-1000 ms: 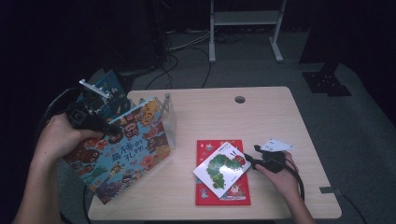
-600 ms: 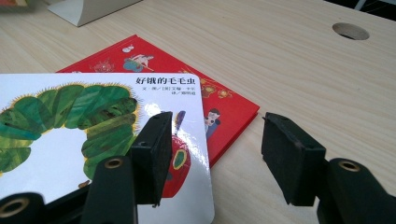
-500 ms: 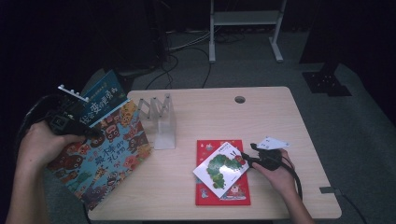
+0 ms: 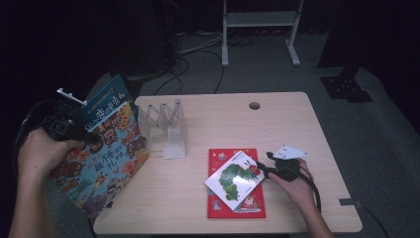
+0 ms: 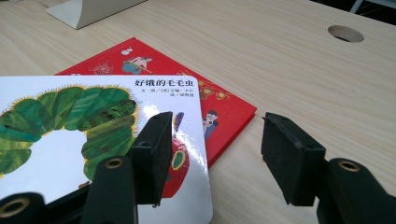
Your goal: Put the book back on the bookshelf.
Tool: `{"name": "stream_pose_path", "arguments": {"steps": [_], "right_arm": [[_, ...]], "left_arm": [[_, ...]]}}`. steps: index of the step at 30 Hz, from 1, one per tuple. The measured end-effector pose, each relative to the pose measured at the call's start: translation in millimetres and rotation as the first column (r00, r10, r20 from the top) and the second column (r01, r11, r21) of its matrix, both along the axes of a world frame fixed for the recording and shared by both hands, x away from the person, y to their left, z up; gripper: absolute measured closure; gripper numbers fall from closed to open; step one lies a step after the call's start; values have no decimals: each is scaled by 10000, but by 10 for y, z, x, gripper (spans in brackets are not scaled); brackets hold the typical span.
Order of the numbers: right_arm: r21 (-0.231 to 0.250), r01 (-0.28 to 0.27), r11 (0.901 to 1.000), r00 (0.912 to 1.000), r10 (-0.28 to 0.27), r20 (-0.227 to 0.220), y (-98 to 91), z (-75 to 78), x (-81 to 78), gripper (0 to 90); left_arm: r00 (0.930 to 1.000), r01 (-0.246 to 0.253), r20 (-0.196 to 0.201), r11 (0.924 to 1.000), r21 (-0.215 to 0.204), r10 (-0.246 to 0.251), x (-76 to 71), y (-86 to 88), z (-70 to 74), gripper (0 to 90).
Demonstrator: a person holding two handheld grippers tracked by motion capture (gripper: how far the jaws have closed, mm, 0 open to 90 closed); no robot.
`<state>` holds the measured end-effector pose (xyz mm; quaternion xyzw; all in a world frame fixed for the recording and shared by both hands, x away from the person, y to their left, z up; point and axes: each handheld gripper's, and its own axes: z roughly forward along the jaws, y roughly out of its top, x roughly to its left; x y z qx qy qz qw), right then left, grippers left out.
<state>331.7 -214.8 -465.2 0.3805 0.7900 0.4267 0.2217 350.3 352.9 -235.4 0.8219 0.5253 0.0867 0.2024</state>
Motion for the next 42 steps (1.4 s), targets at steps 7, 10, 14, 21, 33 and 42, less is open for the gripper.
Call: {"name": "stream_pose_path", "arguments": {"steps": [7, 10, 14, 21, 33, 42], "right_arm": [[-9, 2, 10000, 10000, -2, 43, -9, 6, -9, 424], [5, 5, 10000, 10000, -5, 50, -18, 10, -8, 424], [-21, -21, 10000, 10000, 21, 16, -3, 2, -8, 424], [-77, -65, 9999, 10000, 65, -1, 9, -5, -7, 424], [-96, -51, 9999, 10000, 51, -13, -2, -20, -44, 424], [-162, -124, 9998, 9998, 121, -170, 14, -46, -74, 423]], "left_arm": [[9988, -450, 203, 9987, 232, 446, 115, -45, -9, 806], [9977, -599, 315, 9980, 207, 592, 164, -70, -14, 806], [9958, -813, 430, 9966, 135, 807, 240, -122, -34, 806], [9912, -1193, 588, 9928, 137, 1183, 398, -202, -56, 806], [9846, -1660, 609, 9855, 355, 1637, 593, -282, -74, 802], [9856, -1628, 512, 9861, 338, 1610, 596, -228, -129, 797]]}}
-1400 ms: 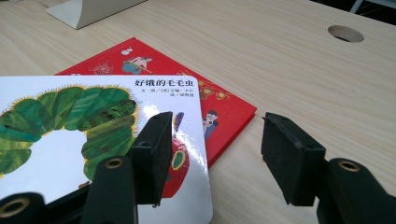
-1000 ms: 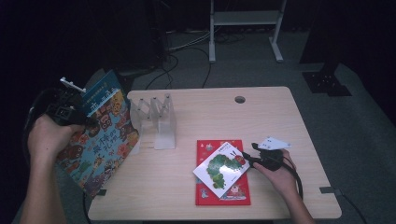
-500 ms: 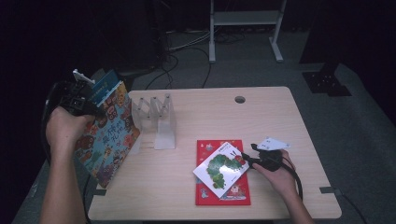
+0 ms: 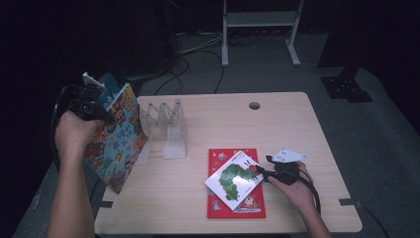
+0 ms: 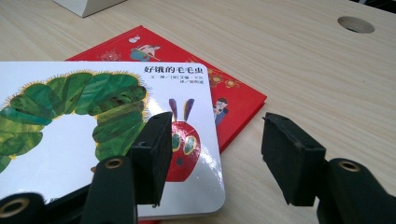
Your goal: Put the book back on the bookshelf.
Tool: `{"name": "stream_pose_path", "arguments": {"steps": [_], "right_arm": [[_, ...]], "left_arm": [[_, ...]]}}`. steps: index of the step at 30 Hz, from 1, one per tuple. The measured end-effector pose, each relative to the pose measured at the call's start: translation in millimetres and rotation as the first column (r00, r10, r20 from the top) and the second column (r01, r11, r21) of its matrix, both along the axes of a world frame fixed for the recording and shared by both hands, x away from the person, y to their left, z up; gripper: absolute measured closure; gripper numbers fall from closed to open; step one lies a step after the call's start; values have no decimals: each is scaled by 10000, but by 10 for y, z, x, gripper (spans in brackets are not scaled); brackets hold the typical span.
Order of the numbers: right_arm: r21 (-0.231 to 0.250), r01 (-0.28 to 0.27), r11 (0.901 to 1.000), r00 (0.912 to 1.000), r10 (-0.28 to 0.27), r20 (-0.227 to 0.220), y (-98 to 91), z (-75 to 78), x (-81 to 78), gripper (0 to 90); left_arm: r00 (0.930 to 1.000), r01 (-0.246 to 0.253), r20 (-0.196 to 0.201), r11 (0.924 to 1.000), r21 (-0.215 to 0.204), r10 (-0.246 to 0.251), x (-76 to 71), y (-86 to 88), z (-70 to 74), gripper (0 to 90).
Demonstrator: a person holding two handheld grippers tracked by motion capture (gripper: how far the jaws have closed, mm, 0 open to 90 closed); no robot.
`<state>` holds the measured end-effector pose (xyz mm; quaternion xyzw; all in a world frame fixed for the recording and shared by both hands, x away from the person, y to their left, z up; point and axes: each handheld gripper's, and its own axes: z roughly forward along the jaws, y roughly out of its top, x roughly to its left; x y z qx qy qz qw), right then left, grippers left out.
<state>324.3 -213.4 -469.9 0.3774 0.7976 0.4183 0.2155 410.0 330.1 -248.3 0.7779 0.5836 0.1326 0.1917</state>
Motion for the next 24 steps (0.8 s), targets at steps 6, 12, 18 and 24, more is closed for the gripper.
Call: {"name": "stream_pose_path", "arguments": {"steps": [6, 12, 18, 24], "right_arm": [[-22, 6, 10000, 10000, -6, -24, 3, -13, -4, 422], [0, 24, 10000, 10000, -24, -44, 0, -10, -8, 422], [2, 24, 10000, 10000, -24, -15, 0, -9, -9, 422], [-14, 8, 10000, 10000, -8, 16, 3, -9, -12, 423]], "left_arm": [[9997, 145, 180, 9997, -214, -141, -59, 25, 53, 776], [9983, 226, 544, 9992, -336, -208, -158, 94, 199, 774], [9948, 389, 949, 9991, -141, -374, -224, 112, 365, 804], [9896, 1141, 908, 9931, -276, -1111, -251, 32, 369, 900]]}}
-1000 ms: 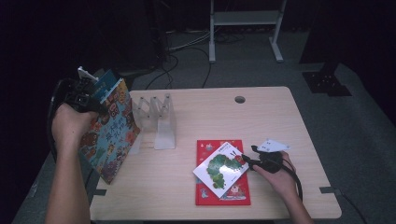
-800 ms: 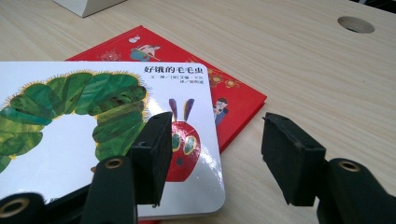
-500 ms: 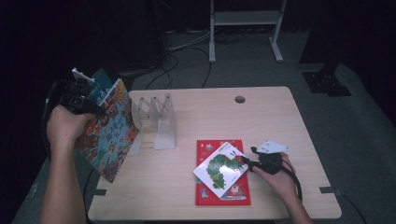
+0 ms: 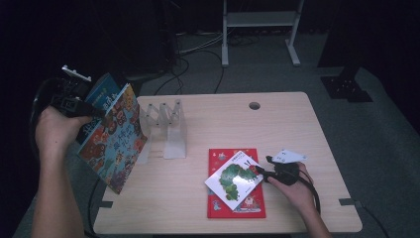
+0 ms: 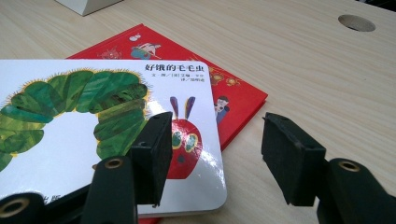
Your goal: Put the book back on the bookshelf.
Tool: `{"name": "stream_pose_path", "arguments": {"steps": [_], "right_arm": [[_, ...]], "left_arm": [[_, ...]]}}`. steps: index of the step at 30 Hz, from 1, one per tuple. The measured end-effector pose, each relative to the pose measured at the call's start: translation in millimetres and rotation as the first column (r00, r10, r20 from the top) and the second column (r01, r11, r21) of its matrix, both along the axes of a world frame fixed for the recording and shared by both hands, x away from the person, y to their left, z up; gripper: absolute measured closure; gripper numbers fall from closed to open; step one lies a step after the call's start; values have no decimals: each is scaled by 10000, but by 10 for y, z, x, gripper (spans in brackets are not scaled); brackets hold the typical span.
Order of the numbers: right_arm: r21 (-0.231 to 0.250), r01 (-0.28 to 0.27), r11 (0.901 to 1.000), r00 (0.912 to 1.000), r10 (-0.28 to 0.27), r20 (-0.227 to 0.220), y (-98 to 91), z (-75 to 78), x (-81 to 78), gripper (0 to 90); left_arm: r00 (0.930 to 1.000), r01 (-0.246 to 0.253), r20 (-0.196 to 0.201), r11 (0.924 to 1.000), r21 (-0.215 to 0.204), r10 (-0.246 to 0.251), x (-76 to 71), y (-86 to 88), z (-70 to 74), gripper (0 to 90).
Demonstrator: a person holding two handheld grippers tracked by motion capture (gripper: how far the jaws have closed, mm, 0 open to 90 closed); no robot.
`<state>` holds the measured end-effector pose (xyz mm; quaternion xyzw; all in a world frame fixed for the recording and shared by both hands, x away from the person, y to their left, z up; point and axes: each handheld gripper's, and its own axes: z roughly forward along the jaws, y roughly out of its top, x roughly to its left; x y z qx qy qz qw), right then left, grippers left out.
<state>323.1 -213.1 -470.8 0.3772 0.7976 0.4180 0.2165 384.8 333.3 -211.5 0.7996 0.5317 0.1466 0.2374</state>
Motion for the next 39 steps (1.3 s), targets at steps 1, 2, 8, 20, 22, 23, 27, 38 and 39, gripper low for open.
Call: {"name": "stream_pose_path", "arguments": {"steps": [1, 2, 8, 20, 22, 23, 27, 38, 39], "right_arm": [[-7, -7, 10000, 10000, 7, -7, 2, 0, -1, 423], [-19, -24, 10000, 10000, 24, -18, 2, 1, -3, 422], [-35, -105, 9999, 9999, 105, -56, 16, -9, -16, 423], [-4, -240, 9997, 9997, 239, -98, 43, 0, -54, 423], [-53, -351, 9994, 9994, 351, -42, 46, 4, -59, 423], [-60, -365, 9993, 9993, 365, -59, 50, 5, -67, 423], [-75, -514, 9986, 9986, 513, -102, 58, 14, -93, 423], [-69, -965, 9953, 9947, 962, -366, 13, 7, -159, 420], [-70, -992, 9950, 9942, 988, -435, 10, 1, -170, 419]], "left_arm": [[9999, 136, -16, 9999, -106, -136, -4, -16, -2, 900], [9994, 328, -85, 9993, -155, -329, -1, -37, -13, 900], [9966, 733, -386, 9972, 119, -728, 26, -174, -138, 900], [9787, 1896, -796, 9818, -50, -1894, 80, -488, -455, 899], [9750, 2043, -881, 9789, -49, -2039, 84, -558, -528, 898], [9722, 2154, -915, 9764, -118, -2156, 85, -592, -566, 898], [9613, 2547, -1015, 9666, -276, -2562, 73, -748, -716, 878], [9317, 3510, -787, 9347, -568, -3546, 44, -1132, -1200, 709], [9293, 3583, -731, 9318, -590, -3620, 42, -1152, -1243, 692]]}}
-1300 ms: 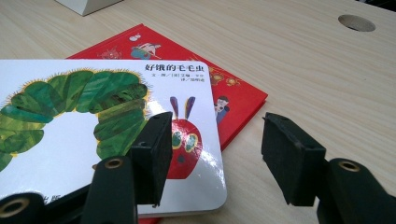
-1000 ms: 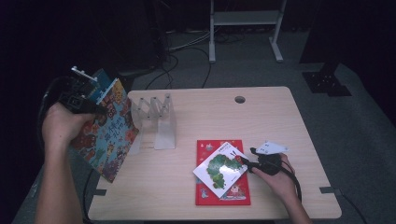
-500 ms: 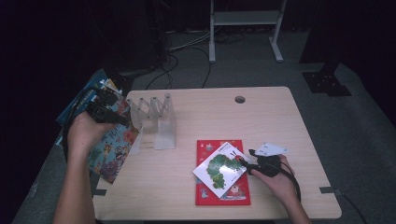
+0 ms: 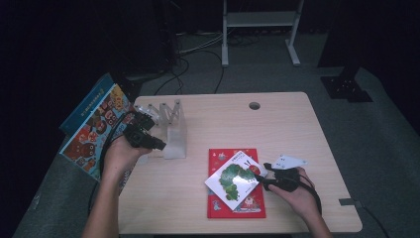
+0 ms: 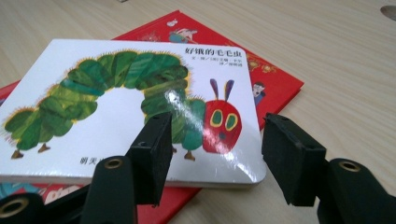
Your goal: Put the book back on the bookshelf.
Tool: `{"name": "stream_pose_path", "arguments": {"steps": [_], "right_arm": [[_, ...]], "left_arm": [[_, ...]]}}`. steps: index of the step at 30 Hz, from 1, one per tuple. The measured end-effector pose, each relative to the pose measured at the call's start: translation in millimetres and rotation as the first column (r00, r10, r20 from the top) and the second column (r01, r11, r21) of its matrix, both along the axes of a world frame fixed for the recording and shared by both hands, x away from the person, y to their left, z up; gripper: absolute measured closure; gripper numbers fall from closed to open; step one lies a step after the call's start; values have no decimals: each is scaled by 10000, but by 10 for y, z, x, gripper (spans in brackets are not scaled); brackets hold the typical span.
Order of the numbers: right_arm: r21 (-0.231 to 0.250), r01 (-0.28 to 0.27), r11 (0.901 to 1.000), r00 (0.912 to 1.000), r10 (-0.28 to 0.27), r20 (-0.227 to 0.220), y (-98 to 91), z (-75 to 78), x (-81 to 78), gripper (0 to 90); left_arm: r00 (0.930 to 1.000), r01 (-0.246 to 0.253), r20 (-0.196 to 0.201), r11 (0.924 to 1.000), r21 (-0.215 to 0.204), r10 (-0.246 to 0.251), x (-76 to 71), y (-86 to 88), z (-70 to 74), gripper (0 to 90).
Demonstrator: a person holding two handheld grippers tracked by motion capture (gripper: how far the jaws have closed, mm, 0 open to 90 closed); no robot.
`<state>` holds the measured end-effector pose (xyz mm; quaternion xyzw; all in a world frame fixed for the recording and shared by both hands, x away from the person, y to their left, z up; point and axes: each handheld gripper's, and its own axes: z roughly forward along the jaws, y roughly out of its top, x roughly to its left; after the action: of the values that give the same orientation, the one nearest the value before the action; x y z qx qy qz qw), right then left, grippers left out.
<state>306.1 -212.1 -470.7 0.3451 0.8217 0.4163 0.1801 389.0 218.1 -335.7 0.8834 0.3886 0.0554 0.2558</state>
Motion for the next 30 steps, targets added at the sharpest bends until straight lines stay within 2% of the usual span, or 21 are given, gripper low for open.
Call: {"name": "stream_pose_path", "arguments": {"steps": [4, 8, 12, 15, 17, 19, 22, 27, 30], "right_arm": [[-74, -273, 9996, 9996, 272, -125, 3, -25, -52, 420], [-130, -435, 9990, 9987, 432, -265, 19, -52, -86, 421], [-150, -414, 9990, 9988, 409, -281, 28, -59, -110, 424], [-168, -563, 9983, 9980, 558, -300, 54, -61, -152, 430], [-159, -672, 9976, 9970, 665, -393, 89, -73, -187, 431], [-189, -783, 9968, 9958, 773, -481, 121, -89, -215, 435], [-200, -854, 9961, 9951, 843, -510, 157, -100, -247, 435], [-395, -911, 9951, 9953, 896, -373, 208, -96, -300, 431], [-650, -938, 9935, 9954, 922, -278, 258, -102, -358, 427]], "left_arm": [[9996, 174, 237, 9998, 111, -176, -25, -90, -167, 598], [9988, 310, 367, 9995, -31, -309, -56, -192, -349, 551], [9971, 456, 616, 9990, -44, -452, -81, -282, -512, 432], [9918, 603, 1140, 9981, -111, -586, -115, -342, -615, 367], [9923, 626, 1090, 9974, -363, -583, -121, -378, -679, 319], [9938, 653, 921, 9971, -389, -614, -122, -412, -734, 255], [9950, 712, 766, 9936, -871, -646, -122, -450, -825, 204], [9929, 1005, 721, 9919, -775, -950, -126, -575, -956, 111], [9928, 1092, 604, 9890, -995, -1035, -136, -642, -1024, 91]]}}
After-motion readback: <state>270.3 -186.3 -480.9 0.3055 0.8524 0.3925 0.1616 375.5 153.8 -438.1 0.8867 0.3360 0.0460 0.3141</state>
